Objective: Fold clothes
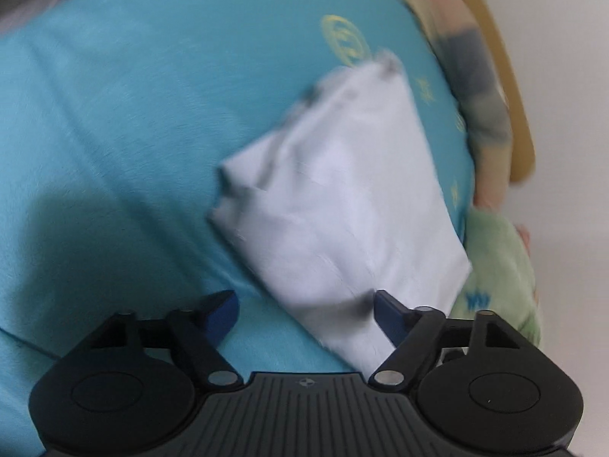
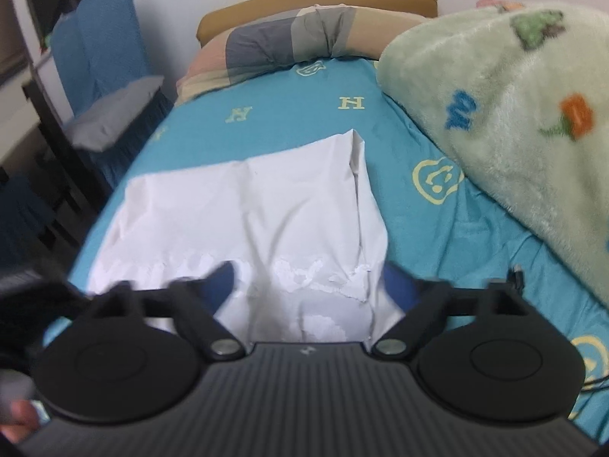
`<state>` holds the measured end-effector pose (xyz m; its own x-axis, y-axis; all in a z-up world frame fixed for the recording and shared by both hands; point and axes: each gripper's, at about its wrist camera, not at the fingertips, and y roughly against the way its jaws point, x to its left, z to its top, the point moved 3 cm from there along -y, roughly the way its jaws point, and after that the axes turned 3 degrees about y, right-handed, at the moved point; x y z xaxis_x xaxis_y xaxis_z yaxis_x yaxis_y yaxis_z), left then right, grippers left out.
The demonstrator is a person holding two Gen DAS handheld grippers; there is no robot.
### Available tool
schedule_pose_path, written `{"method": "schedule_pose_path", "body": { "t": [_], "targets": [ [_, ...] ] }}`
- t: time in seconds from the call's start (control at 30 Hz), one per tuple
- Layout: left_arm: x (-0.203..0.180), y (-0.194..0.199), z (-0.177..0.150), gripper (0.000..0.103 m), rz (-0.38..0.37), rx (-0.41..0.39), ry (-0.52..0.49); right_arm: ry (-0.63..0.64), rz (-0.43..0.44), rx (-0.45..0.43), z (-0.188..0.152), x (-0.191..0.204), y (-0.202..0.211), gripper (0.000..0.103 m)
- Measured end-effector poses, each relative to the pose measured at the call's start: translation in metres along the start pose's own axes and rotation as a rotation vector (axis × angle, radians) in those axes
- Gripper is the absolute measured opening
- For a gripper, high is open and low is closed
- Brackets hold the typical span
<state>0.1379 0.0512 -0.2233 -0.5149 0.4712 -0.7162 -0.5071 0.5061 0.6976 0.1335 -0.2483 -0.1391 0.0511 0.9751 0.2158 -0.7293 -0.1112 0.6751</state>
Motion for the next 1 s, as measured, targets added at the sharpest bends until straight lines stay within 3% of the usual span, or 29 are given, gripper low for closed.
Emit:
{"method": "schedule_pose_path", "body": {
  "t": [0.07,0.13,0.27,0.4,0.5,0.57,0.67,0.73,0.8,0.83,0.9,1.0],
  "targets": [
    [0.0,0.004,0.003,0.056,-0.016,-0.03,0.019,-0.069,0.043,-0.003,0.002,-0.002,0.005,0.088],
    [0.0,0.008,0.003,0.046,-0.015,-0.059,0.021,-0.192,0.133,0.011,0.002,-0.005,0.01,0.088],
    [-0.006,0.02,0.0,0.019,-0.037,-0.112,0.01,-0.534,0.445,0.167,-0.019,-0.007,-0.003,0.088],
    [-0.023,0.035,-0.004,0.015,-0.095,-0.2,-0.044,-0.8,0.628,0.346,-0.052,-0.002,-0.035,0.088],
    [-0.032,0.039,-0.004,0.014,-0.123,-0.233,-0.054,-0.91,0.604,0.318,-0.061,-0.014,-0.044,0.088],
    [-0.033,0.037,-0.002,0.014,-0.119,-0.231,-0.044,-0.952,0.552,0.256,-0.058,-0.029,-0.045,0.076],
    [-0.029,0.037,0.001,0.014,-0.107,-0.217,-0.022,-0.991,0.466,0.211,-0.054,-0.049,-0.049,0.07],
    [-0.028,0.037,0.002,0.014,-0.1,-0.209,-0.022,-1.02,0.428,0.216,-0.058,-0.055,-0.055,0.062],
    [-0.027,0.038,0.002,0.014,-0.093,-0.201,-0.024,-1.014,0.392,0.218,-0.062,-0.056,-0.057,0.043],
    [-0.026,0.038,0.002,0.014,-0.09,-0.197,-0.025,-1.003,0.378,0.214,-0.063,-0.055,-0.057,0.039],
    [-0.026,0.039,0.002,0.014,-0.086,-0.185,-0.023,-0.976,0.359,0.182,-0.06,-0.052,-0.052,0.023],
    [-0.029,0.047,0.002,0.014,-0.094,-0.142,0.002,-0.941,0.349,0.126,-0.05,-0.052,-0.032,0.018]
  ]
}}
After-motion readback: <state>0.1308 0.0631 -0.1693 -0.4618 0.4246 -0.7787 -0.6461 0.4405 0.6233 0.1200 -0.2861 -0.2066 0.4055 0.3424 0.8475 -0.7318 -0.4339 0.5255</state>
